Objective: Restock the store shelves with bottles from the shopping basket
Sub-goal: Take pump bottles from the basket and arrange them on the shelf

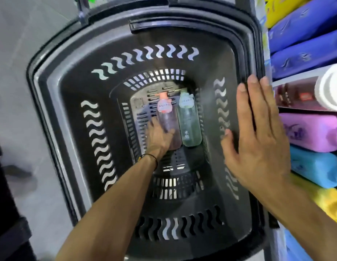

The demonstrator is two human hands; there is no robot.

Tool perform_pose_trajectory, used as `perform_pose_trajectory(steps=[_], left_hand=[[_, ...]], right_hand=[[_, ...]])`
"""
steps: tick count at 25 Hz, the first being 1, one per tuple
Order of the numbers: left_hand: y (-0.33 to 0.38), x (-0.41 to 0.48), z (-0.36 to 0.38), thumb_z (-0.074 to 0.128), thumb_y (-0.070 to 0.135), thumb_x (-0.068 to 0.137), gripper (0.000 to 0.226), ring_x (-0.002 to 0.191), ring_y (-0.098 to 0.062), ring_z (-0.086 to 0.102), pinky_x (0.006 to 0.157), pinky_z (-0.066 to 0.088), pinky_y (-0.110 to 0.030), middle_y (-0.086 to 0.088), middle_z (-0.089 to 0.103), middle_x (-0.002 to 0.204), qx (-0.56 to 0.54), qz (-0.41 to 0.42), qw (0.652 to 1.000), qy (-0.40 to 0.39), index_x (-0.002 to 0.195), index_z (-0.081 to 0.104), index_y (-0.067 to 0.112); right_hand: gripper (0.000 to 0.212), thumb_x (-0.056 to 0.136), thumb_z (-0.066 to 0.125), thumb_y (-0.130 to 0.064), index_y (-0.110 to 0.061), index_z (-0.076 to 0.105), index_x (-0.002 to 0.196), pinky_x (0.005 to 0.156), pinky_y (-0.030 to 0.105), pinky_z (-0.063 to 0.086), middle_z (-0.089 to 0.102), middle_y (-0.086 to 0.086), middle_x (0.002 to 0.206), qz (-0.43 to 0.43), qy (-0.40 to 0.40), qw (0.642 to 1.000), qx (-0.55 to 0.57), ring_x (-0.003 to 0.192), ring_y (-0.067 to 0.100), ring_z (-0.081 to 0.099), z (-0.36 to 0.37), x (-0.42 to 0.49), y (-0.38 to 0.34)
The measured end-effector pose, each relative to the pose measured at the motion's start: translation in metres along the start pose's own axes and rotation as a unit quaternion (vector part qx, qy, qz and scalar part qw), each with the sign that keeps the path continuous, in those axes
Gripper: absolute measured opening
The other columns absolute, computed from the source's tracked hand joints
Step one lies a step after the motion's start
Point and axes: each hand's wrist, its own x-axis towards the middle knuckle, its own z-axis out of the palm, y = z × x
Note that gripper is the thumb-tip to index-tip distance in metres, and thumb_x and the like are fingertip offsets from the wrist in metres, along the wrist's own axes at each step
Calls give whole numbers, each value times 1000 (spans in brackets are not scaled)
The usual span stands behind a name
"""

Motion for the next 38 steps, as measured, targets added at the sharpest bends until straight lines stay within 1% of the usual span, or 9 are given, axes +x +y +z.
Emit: perform_pose_trajectory(steps=[5, 11, 16, 20, 23, 27, 31, 35, 38], left_hand=[[-23, 46, 40, 76, 78, 47, 109, 115, -28, 59, 100, 54, -50, -5, 54, 129, -126, -56, 990, 3, 130, 34, 22], [-7, 24, 13, 87, 41, 62, 77, 104, -26, 63, 88, 57, -41, -7, 60, 115, -214, -83, 973, 39, 118, 41, 13], [-13, -9, -32, 84, 28, 77, 70, 103, -22, 66, 95, 57, -47, -3, 62, 112, -323, -117, 938, 42, 130, 41, 14], [-15, -46, -63, 88, 33, 71, 70, 93, -15, 63, 85, 57, -36, 8, 57, 100, -278, -86, 951, 103, 119, 39, 20], [-21, -63, -74, 91, 31, 71, 70, 80, 0, 57, 69, 48, -18, 13, 54, 93, -252, -61, 960, 110, 116, 38, 19], [-27, -74, -78, 90, 32, 71, 73, 71, 6, 52, 57, 39, -7, 14, 52, 87, -239, -63, 962, 118, 119, 35, 22], [-28, -81, -76, 88, 28, 73, 71, 69, 21, 53, 55, 42, -4, 14, 49, 84, -218, -56, 968, 112, 119, 36, 21], [-36, -70, -66, 89, 33, 66, 74, 76, -2, 63, 61, 46, -17, 9, 60, 88, -234, -66, 964, 107, 116, 34, 31], [-31, -62, -52, 77, 47, 74, 55, 109, -27, 68, 70, 50, -18, 7, 64, 99, -315, -137, 936, -69, 113, 44, 28]], right_hand=[[72, 89, 53, -5, 8, 25, 154, 123, 52, 23, 21, 25, 163, -3, 13, 1000, 16, 154, 38, 14, 4, 0, 2], [75, 88, 54, -8, 4, 24, 156, 122, 55, 22, 20, 22, 164, 13, -15, 1000, -12, 155, 35, 13, -4, 1, -2], [59, 88, 52, -6, 6, 45, 145, 120, 61, 21, 40, 24, 155, 21, 20, 999, -16, 150, 39, 27, -1, 2, -36], [67, 89, 50, -13, 0, 34, 152, 119, 69, -2, 35, 18, 160, 25, -81, 991, -101, 155, 31, 16, 36, 17, -73], [76, 87, 52, -22, 2, 27, 155, 125, 57, 10, 23, 21, 164, 9, -151, 988, -43, 155, 34, 12, 87, 22, -86], [80, 92, 61, -24, 1, 18, 156, 124, 45, 24, 21, 23, 163, 184, -227, 954, 66, 151, 36, 20, 172, 25, -69], [86, 94, 65, -17, 7, 11, 156, 121, 45, 30, 21, 29, 161, 233, -222, 943, 81, 149, 41, 24, 235, 29, -60], [87, 78, 74, -15, 6, 29, 149, 103, 48, 42, 42, 29, 143, 277, -123, 953, 13, 127, 41, 45, 263, 30, -71], [96, 78, 78, -32, 1, 26, 150, 104, 47, 34, 39, 28, 141, 305, -144, 942, 10, 125, 41, 40, 258, 36, -73]])
